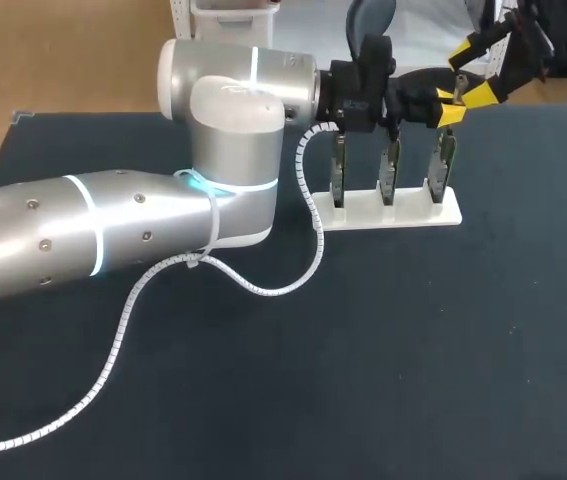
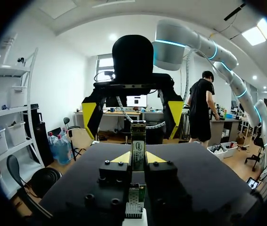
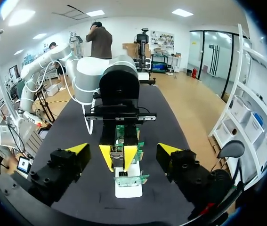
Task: Pick up the optical module with the left hand, and insert it into the network port with the right hand.
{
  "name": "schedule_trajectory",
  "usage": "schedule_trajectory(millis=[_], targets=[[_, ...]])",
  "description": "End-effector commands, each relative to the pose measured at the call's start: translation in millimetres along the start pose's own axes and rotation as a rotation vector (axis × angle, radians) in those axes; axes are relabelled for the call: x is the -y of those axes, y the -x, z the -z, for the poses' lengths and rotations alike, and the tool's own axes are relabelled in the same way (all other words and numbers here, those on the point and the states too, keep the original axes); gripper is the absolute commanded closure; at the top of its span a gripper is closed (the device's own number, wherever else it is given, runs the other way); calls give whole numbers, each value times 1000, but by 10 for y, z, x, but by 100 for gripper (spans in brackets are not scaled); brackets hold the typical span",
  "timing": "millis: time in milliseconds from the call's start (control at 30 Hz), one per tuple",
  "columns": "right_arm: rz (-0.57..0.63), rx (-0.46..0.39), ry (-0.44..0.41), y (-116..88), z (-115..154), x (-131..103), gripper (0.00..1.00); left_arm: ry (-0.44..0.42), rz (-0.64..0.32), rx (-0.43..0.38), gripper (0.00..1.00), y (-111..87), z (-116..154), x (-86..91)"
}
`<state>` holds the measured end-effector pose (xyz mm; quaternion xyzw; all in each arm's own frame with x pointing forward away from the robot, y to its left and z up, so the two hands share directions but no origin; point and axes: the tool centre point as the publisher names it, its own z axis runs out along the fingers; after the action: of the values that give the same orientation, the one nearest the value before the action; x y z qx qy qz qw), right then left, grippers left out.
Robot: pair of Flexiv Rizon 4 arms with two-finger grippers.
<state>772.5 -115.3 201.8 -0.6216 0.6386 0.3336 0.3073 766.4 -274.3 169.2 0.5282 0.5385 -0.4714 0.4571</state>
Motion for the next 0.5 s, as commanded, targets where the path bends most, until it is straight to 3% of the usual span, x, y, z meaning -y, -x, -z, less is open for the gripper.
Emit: schedule_trajectory(millis=[33, 500], targets=[[2, -2, -12, -5, -1, -51, 100, -1, 1, -1, 100, -1, -14, -17], [-1, -6, -5, -11, 1, -37, 100, -1, 1, -1, 100, -1, -14, -17]])
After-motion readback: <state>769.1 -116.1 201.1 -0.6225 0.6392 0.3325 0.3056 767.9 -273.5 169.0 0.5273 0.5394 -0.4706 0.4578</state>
